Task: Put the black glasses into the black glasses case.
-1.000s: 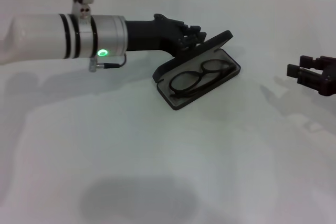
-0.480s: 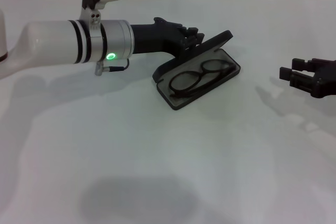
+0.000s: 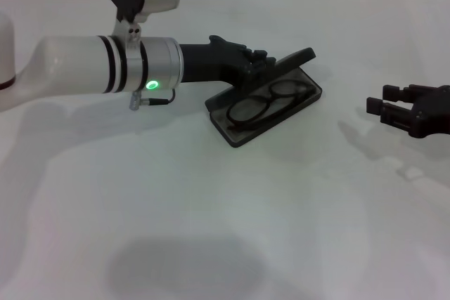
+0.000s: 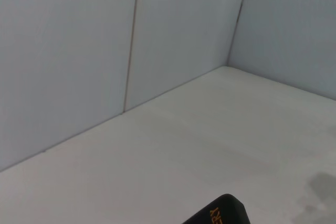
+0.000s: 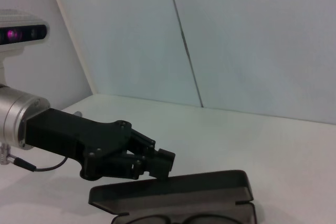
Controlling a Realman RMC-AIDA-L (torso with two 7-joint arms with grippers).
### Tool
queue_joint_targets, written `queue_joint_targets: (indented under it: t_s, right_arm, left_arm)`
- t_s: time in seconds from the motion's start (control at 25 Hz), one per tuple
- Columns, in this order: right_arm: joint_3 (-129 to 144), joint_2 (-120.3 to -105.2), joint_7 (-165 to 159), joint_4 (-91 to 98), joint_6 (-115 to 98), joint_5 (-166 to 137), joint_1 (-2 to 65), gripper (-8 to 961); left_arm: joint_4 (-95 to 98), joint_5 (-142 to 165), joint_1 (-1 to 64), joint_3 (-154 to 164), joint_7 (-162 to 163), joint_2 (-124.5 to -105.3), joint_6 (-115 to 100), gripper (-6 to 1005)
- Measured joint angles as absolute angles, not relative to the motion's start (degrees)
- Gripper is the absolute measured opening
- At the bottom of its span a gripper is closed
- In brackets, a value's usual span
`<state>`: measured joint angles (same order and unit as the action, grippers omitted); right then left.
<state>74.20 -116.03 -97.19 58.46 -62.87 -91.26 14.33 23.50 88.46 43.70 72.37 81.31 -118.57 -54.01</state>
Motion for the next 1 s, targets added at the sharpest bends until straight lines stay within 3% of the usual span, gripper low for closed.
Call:
queue_joint_targets:
  t_s: [0.72,1.0]
  right_arm:
    - [74.4,-116.10,-96.9,57.9,-63.1,-91.1,14.3,423]
    - [72.5,-115.80,-95.6,58.1,-67.7,-91.1,13.3,425]
  left_arm:
    - [23.5,92.3,42.9,73.3,81.4,-119.87,-58.3,191]
    - [37.2,84.1,35.1,71.9,78.5,-119.11,-77.0,191]
